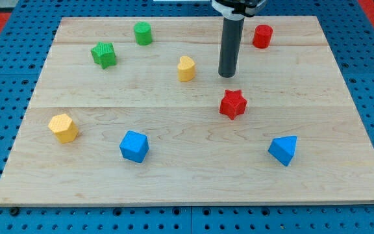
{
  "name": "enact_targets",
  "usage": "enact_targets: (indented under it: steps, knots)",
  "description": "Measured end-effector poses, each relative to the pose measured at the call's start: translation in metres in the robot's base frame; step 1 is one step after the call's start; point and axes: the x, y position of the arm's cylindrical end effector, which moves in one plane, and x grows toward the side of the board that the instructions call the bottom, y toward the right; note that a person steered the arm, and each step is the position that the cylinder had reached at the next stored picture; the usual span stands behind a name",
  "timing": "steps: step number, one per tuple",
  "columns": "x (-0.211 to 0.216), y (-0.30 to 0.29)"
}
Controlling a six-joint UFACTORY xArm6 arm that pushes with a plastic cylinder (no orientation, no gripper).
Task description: Push the yellow heart slightly to the left of the board
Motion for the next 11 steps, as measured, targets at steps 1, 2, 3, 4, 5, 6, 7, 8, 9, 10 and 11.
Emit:
enact_targets:
  steps: [1,2,3,4,5,6,7,8,9,10,11]
  knots:
    - [0.0,-0.013]
    - [0.0,-0.027]
    - [-0.003,-0.093]
    - [0.002,-0.101]
    - [0.002,-0.099]
    - [0.002,-0.099]
    - [0.004,-0.089]
    - [0.006,-0.082]
    - [0.006,-0.082]
    - [0.006,-0.082]
    - [0.01,-0.082]
